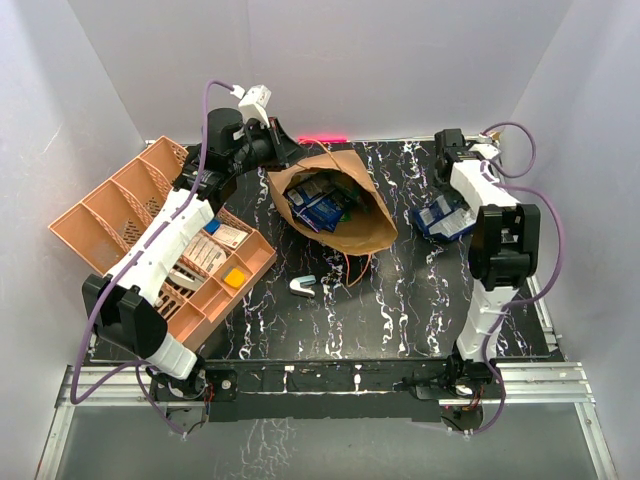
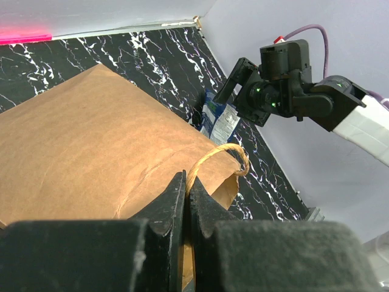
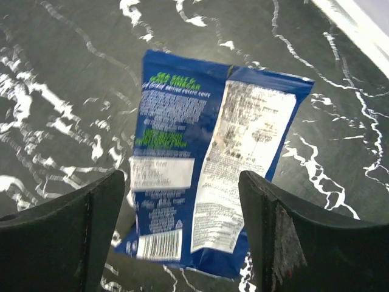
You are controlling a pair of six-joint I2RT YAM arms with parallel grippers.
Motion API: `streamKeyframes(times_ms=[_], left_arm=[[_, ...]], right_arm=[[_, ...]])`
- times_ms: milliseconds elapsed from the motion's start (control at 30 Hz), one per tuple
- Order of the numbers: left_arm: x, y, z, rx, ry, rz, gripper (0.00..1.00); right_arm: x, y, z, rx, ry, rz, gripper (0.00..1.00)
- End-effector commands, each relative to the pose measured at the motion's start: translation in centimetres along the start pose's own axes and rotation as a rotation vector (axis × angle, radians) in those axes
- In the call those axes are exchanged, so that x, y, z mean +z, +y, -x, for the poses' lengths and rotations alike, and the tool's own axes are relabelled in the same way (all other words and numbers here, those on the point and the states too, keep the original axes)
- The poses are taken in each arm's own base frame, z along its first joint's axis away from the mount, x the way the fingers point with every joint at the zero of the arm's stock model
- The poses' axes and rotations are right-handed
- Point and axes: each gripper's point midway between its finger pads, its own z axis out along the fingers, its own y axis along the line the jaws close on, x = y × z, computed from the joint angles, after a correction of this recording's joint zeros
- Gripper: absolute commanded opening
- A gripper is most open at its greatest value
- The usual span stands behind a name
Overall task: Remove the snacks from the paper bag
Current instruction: Place the snack at the center of the board, then pick up the snack from the paper bag.
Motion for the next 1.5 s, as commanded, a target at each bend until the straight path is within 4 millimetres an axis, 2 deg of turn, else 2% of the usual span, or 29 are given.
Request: streamKeyframes(times_ms=[0,33,100,167,333,467,567,867,1000,1033,1133,1200,1233,1333,1467], left_arm=[[-2.7,-2.3,2.7,0.039,-0.073,-0.036,0.00],[-2.8,-2.3,2.7,0.040,-0.071,-0.038,0.00],[-2.8,-2.5,2.7,0.041,-0.067,-0.043,0.00],[-2.9,-2.6,2.7,0.043,-0.066,-0.050,0.00],[-3.0,-2.6,2.5,0.047,-0.061,-0.047,0.00],[-2.8,-2.4,1.7,0.038,-0.046,-0.058,0.00],[-2.4,-2.4,0.9,0.024,-0.032,-0.083,0.00],[-1.9,-2.2,-0.2,-0.018,-0.013,-0.105,0.00],[-1.8,-2.2,-0.7,-0.013,-0.006,-0.121,0.00],[-1.8,-2.3,-0.8,-0.007,-0.004,-0.129,0.00],[-1.9,-2.3,-1.4,0.017,0.007,-0.146,0.00],[-2.1,-2.2,-1.9,0.031,0.014,-0.155,0.00],[-2.2,-2.3,-2.2,0.037,0.017,-0.161,0.00],[-2.5,-2.2,-3.0,0.049,0.023,-0.180,0.00],[-2.6,-2.2,-3.9,0.056,0.032,-0.200,0.00]], right_arm=[[-5.3,2.6,3.6,0.021,-0.084,0.256,0.79],[-5.8,2.4,3.0,0.007,-0.088,0.300,0.79],[-7.8,1.9,3.7,-0.005,-0.131,0.367,0.81],[-8.8,1.1,3.3,-0.038,-0.148,0.402,0.81],[-11.2,0.7,0.9,-0.169,-0.127,0.561,0.83],[-16.7,2.0,-1.4,-0.292,-0.087,0.868,0.85],[-20.8,2.1,-2.4,-0.334,-0.142,1.024,0.85],[-34.9,1.9,-8.3,-0.594,-0.503,1.374,0.79],[-38.4,1.9,-12.2,-0.804,-0.653,1.525,0.78],[-39.0,2.0,-13.8,-0.900,-0.673,1.581,0.78],[-40.4,2.3,-16.4,-1.076,-0.780,1.687,0.79],[-40.2,2.4,-18.7,-1.253,-0.902,1.771,0.78],[-39.6,2.7,-19.3,-1.319,-0.981,1.759,0.77],[-37.4,5.1,-19.2,-1.344,-1.082,1.647,0.76],[-33.9,8.0,-21.1,-1.507,-1.112,1.549,0.70]])
